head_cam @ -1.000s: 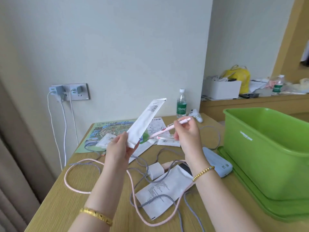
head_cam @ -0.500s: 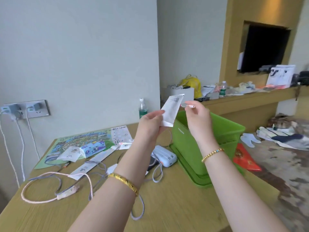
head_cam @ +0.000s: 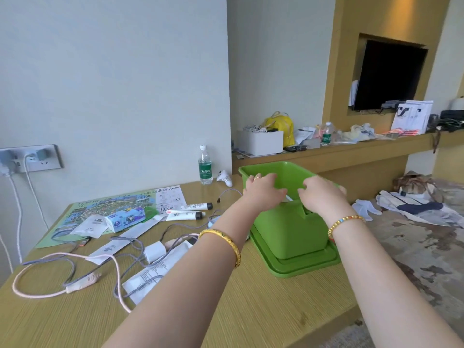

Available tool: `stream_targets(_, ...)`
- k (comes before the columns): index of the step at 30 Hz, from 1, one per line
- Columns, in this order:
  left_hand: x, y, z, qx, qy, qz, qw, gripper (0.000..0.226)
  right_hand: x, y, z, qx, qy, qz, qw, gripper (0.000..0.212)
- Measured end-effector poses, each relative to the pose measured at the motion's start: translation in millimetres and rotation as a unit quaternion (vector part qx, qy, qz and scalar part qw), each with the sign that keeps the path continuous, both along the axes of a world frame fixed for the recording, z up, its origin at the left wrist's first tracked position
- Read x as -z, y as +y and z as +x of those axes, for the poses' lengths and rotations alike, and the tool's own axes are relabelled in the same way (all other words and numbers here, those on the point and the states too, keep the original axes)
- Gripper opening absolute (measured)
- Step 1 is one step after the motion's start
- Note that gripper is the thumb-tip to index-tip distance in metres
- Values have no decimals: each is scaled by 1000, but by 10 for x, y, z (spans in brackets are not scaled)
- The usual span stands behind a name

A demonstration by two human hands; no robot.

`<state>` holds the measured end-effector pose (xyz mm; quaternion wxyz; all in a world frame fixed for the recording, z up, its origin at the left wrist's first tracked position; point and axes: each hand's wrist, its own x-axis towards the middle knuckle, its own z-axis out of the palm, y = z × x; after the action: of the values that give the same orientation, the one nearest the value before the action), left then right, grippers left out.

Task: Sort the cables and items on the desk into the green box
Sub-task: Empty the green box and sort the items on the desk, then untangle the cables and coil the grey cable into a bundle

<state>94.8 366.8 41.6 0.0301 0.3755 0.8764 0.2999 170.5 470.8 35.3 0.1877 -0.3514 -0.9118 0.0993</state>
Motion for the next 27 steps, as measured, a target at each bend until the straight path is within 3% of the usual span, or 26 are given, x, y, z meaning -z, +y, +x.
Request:
stream_targets(3, 78, -69, -84, 3, 24, 7, 1000, 48, 23, -63, -48, 6, 27, 47, 999, 21)
stream_targets(8, 165, -431, -181, -5, 93, 141, 986, 34, 21, -389, -219, -94, 181, 87, 975, 31)
stream_targets(13, 419, -1096, -496, -75, 36, 179, 980, 30, 221, -956, -604, -233, 269, 54, 933, 29)
stream_targets(21, 1025, -2246, -925, -221, -17, 126, 967, 31, 992, -1828, -1245, -355, 137, -138, 915, 30)
stream_targets(27, 1403, -2676, -1090, -252, 18, -6, 968, 36, 1252, -2210, -1525, -390, -15, -150, 908, 34)
